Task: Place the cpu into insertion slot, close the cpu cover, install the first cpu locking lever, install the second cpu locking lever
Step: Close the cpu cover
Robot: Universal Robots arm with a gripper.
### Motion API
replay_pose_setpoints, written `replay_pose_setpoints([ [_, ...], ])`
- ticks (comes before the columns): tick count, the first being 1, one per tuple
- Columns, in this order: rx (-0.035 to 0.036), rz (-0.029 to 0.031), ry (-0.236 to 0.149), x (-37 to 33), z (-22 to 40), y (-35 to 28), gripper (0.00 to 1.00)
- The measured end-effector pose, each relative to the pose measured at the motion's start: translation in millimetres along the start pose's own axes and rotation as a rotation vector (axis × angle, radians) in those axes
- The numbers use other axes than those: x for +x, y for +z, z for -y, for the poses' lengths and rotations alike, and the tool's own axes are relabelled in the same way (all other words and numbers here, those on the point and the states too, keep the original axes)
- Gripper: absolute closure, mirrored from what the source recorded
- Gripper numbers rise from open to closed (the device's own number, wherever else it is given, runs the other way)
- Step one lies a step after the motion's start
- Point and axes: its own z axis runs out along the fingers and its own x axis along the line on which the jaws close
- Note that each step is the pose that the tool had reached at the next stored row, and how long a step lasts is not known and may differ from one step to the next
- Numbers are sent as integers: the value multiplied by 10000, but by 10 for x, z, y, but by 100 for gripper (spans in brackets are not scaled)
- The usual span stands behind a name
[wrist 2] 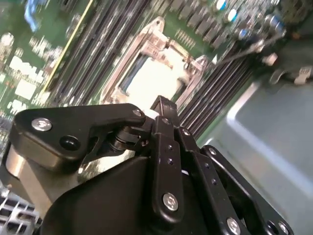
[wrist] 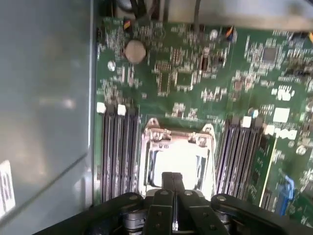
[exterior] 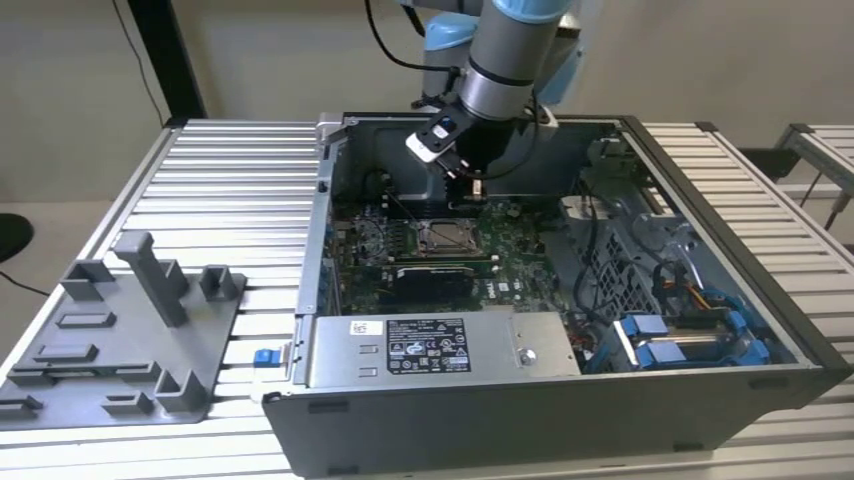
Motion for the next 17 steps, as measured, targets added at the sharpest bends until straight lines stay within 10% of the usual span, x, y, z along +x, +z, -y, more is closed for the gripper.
replay_pose_setpoints([
  [6,3,19,10,18,229,63,100],
  [17,-3,-8,7,46,436,-56,100],
])
